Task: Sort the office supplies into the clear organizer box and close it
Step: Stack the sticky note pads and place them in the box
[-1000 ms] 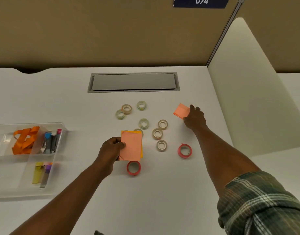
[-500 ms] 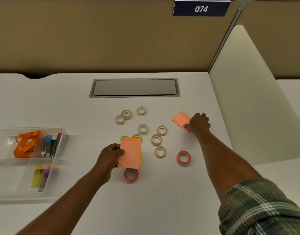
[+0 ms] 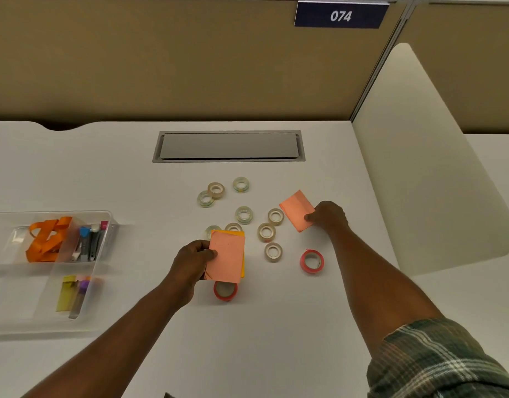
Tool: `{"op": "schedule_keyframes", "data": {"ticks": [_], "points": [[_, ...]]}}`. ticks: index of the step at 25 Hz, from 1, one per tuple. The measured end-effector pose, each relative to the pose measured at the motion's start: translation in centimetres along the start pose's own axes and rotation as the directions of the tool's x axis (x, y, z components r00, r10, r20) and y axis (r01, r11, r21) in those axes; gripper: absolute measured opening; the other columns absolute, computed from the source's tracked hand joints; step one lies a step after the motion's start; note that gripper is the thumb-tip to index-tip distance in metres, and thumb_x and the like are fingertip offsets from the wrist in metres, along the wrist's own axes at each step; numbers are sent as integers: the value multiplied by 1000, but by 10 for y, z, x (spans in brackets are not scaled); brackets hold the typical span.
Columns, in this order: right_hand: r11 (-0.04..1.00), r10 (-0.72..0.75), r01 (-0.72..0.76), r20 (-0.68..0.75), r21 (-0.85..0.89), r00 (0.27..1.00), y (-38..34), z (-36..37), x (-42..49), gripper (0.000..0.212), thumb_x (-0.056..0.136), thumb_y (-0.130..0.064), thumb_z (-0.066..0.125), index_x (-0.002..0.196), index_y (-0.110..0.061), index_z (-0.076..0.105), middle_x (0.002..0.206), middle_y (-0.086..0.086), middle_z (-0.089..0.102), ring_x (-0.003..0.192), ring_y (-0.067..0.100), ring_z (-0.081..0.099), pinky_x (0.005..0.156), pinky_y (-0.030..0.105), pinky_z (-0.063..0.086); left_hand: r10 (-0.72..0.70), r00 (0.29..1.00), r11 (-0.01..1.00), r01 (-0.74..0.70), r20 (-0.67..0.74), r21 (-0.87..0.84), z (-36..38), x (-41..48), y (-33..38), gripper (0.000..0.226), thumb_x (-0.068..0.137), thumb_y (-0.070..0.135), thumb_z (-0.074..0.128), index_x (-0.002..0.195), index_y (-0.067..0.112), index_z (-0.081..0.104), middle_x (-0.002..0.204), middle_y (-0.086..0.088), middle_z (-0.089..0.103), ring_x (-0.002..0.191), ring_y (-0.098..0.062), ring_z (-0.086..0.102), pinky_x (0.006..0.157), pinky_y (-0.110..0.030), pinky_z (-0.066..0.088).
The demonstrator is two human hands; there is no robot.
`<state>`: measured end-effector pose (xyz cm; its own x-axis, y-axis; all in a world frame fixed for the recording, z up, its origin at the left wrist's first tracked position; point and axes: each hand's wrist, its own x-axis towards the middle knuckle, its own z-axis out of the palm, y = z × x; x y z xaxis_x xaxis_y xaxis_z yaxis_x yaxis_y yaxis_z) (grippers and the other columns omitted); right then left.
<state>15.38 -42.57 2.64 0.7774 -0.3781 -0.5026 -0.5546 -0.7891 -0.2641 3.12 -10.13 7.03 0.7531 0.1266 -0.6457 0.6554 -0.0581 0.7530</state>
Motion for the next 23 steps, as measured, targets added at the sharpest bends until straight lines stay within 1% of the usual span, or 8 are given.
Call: {"op": "schedule_keyframes", "data": {"ticks": [3, 6, 9, 11, 13, 17, 21, 23], "points": [[968, -69, 98, -129, 233, 989, -6, -1, -18, 30, 91, -31, 64, 108, -6, 67, 110, 12, 70, 103, 32, 64, 85, 35, 48, 16, 1000, 1000, -16, 3, -13, -4, 0, 2, 13, 93, 6, 54, 95, 12, 65, 100, -13, 69, 89, -31, 64, 70, -38, 54], [810, -77, 186, -214, 556, 974, -24, -6, -54, 26, 93, -26, 63, 108, -6, 66, 99, 10, 72, 79, 24, 69, 80, 41, 54, 36, 999, 998, -36, -7, -47, -10, -1, 7, 12, 92, 5, 54, 95, 11, 65, 100, -14, 69, 87, -30, 63, 68, -38, 53], [606, -111, 198, -165, 770, 980, -51, -6, -101, 18, 94, -23, 63, 109, -13, 66, 92, 4, 71, 67, 14, 67, 59, 31, 52, 63, 998, 994, -65, -24, -83, -19, -4, 16, 14, 92, 5, 54, 100, 9, 64, 103, -14, 68, 88, -30, 64, 70, -41, 54], [485, -194, 166, -80, 858, 978, -74, 7, -137, 14, 95, -22, 63, 107, -16, 67, 89, 2, 72, 66, 11, 66, 56, 25, 49, 84, 995, 989, -89, -50, -118, -29, -7, 24, 14, 91, 6, 54, 99, 10, 64, 102, -13, 67, 86, -29, 64, 71, -41, 54], [439, -261, 130, -12, 889, 965, -95, 30, -173, 13, 95, -22, 63, 107, -19, 68, 84, -2, 72, 66, 9, 66, 56, 24, 49, 102, 992, 980, -112, -68, -163, -40, -12, 33, 14, 92, 6, 53, 101, 12, 64, 101, -12, 67, 84, -27, 64, 69, -38, 54], [602, -252, 170, -17, 780, 968, -130, 84, -228, 21, 94, -33, 63, 109, -20, 71, 81, -3, 68, 73, 16, 60, 68, 35, 51, 139, 989, 961, -146, -46, -235, -70, -22, 45, 20, 95, 8, 47, 108, 14, 61, 106, -10, 67, 93, -29, 66, 68, -38, 57], [745, -231, 238, -94, 623, 968, -161, 110, -257, 23, 92, -40, 60, 104, -22, 68, 89, -3, 68, 79, 19, 59, 79, 40, 50, 110, 994, 973, -108, 0, -202, -104, -26, 39, 20, 99, 22, 40, 108, 17, 57, 115, -11, 62, 102, -31, 63, 82, -46, 58], [786, -255, 278, -121, 552, 959, -172, 123, -269, 20, 91, -37, 61, 101, -21, 66, 94, -3, 68, 86, 19, 62, 80, 38, 49, 149, 989, 985, -147, 17, -88, -122, -25, 31, 17, 98, 25, 44, 111, 19, 54, 118, -7, 60, 100, -25, 61, 80, -43, 57]]}}
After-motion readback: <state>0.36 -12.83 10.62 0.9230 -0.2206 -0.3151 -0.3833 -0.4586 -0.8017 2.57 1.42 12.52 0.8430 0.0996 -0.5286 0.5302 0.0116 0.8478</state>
